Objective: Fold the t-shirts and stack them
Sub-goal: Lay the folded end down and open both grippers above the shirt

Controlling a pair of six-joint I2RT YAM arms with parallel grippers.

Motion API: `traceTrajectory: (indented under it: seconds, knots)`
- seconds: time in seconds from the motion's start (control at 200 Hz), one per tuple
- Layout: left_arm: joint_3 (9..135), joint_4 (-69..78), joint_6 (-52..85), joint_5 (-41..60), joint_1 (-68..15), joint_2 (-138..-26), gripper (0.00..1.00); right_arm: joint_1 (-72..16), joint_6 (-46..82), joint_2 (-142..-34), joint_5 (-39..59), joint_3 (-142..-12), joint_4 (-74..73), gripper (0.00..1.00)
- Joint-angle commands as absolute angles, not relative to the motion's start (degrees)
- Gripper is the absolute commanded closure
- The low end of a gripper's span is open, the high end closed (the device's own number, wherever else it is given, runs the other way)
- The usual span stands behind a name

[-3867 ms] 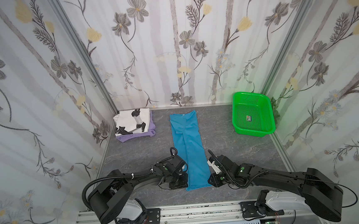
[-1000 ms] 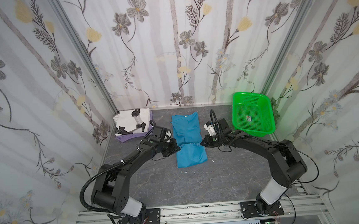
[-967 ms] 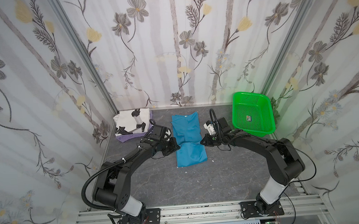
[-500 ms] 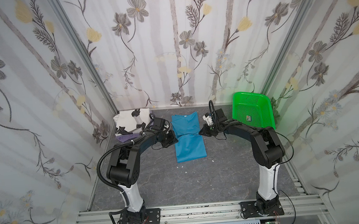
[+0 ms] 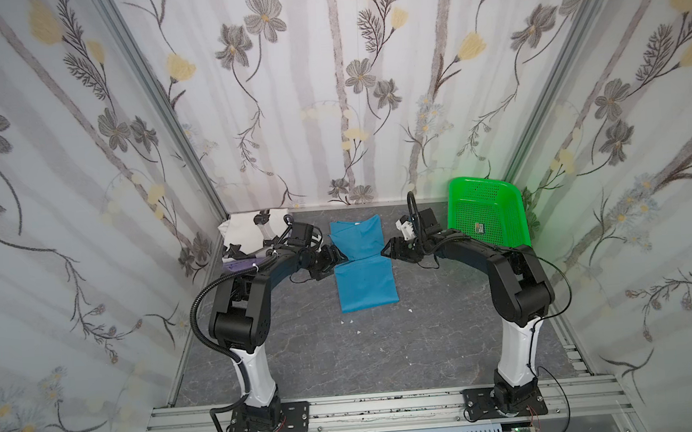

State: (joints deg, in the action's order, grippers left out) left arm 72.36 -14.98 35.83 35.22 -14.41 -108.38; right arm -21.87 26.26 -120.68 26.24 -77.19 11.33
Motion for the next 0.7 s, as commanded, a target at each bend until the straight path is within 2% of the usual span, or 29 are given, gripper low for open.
traceTrajectory:
  seconds: [0.0,0.105,0.26,0.56,0.699]
  knots:
    - [72.6,-13.7,35.8,35.2,-12.9,-106.9,0.0,-22.3,24.8,-118.2,25.6,-75.3,8.2,0.17]
    - [70.9,-14.2,35.0,35.6,-11.7,-104.3,0.0,-23.3,23.4,-117.3,28.7,-73.8,7.3,0.09]
    - [66.9,-14.4,34.0,39.6,-12.3,-101.4,0.0,-24.4,23.5,-119.0,31.6,-74.0,5.9,0.03]
    - [52.7,-11.2,35.7,40.2,-15.8,-93.3,0.0,-24.2,25.5,-129.9,35.6,-80.6,2.8,0.01]
    - [48.8,-11.9,35.1,41.0,-17.2,-89.7,0.0,-24.1,24.3,-125.3,35.8,-78.3,1.1,0.0]
